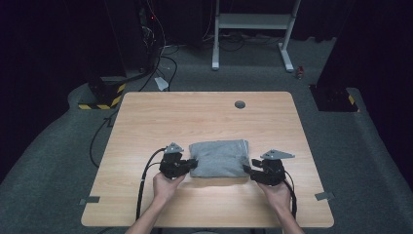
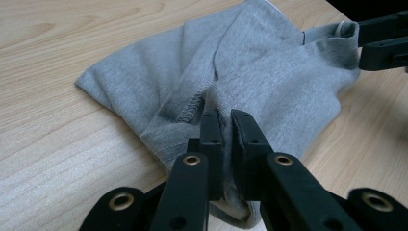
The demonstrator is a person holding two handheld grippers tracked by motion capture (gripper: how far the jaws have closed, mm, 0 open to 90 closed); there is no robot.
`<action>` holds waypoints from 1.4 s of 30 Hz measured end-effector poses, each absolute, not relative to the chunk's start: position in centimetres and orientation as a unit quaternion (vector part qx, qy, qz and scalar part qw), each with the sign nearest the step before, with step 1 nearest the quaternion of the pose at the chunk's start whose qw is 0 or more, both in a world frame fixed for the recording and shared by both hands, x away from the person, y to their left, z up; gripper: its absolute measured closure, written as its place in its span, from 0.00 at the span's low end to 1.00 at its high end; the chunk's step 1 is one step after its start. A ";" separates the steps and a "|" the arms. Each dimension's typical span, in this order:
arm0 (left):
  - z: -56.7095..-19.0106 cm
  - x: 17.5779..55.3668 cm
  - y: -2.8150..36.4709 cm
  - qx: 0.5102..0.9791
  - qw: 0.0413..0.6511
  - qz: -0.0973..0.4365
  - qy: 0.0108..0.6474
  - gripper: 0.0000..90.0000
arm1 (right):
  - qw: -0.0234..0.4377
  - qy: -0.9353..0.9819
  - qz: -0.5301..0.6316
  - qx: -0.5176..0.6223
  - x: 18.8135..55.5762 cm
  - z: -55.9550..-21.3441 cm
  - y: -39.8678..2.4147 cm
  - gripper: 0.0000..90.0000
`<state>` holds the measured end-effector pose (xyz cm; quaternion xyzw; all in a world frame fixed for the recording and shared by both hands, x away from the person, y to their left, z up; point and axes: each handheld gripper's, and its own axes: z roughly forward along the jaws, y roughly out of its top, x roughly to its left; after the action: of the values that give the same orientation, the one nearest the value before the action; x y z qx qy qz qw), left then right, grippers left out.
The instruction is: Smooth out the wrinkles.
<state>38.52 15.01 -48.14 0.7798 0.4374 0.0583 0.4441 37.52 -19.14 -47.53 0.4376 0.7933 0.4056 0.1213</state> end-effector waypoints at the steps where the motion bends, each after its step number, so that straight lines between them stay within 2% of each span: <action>1: -48.1 38.5 15.0 0.778 0.446 0.058 0.438 0.93 | 0.117 0.793 0.406 0.440 37.9 -47.5 -18.9 0.54; 2: -48.0 38.5 15.0 0.779 0.447 0.058 0.436 0.93 | 0.122 0.792 0.405 0.440 38.3 -47.3 -18.3 0.62; 3: -48.0 38.5 15.1 0.778 0.448 0.059 0.435 0.93 | 0.122 0.792 0.405 0.440 38.3 -47.3 -18.3 0.62; 6: -47.6 38.4 15.3 0.770 0.463 0.058 0.435 0.93 | 0.132 0.802 0.398 0.426 38.2 -47.1 -17.7 0.91; 11: -47.3 37.3 15.5 0.781 0.470 0.060 0.406 0.93 | 0.142 0.816 0.398 0.395 36.4 -47.0 -17.9 0.93; 19: -49.3 35.5 15.0 0.799 0.454 0.048 0.393 0.93 | 0.114 0.840 0.369 0.382 33.9 -49.4 -18.5 0.93; 25: -50.2 36.4 14.6 0.800 0.439 0.058 0.404 0.93 | 0.114 0.847 0.347 0.386 34.9 -50.7 -17.6 0.93; 27: -50.3 37.5 14.6 0.798 0.436 0.060 0.412 0.93 | 0.132 0.848 0.338 0.385 35.9 -51.2 -17.3 0.93; 32: -49.9 41.2 14.3 0.791 0.430 0.065 0.431 0.93 | 0.143 0.842 0.328 0.404 38.8 -51.0 -16.5 0.93; 35: -49.3 42.0 14.3 0.786 0.435 0.066 0.433 0.93 | 0.150 0.833 0.332 0.417 40.1 -50.5 -16.5 0.93; 37: -48.8 41.6 14.6 0.787 0.441 0.068 0.426 0.92 | 0.151 0.831 0.336 0.416 39.9 -50.3 -16.6 0.92; 42: -47.9 39.9 15.1 0.792 0.451 0.074 0.405 0.92 | 0.155 0.835 0.356 0.391 36.8 -49.4 -17.0 0.92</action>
<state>39.86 15.06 -47.87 0.7916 0.4053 0.0744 0.4511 36.83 -17.03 -49.45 0.3906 0.8345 0.3564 0.1549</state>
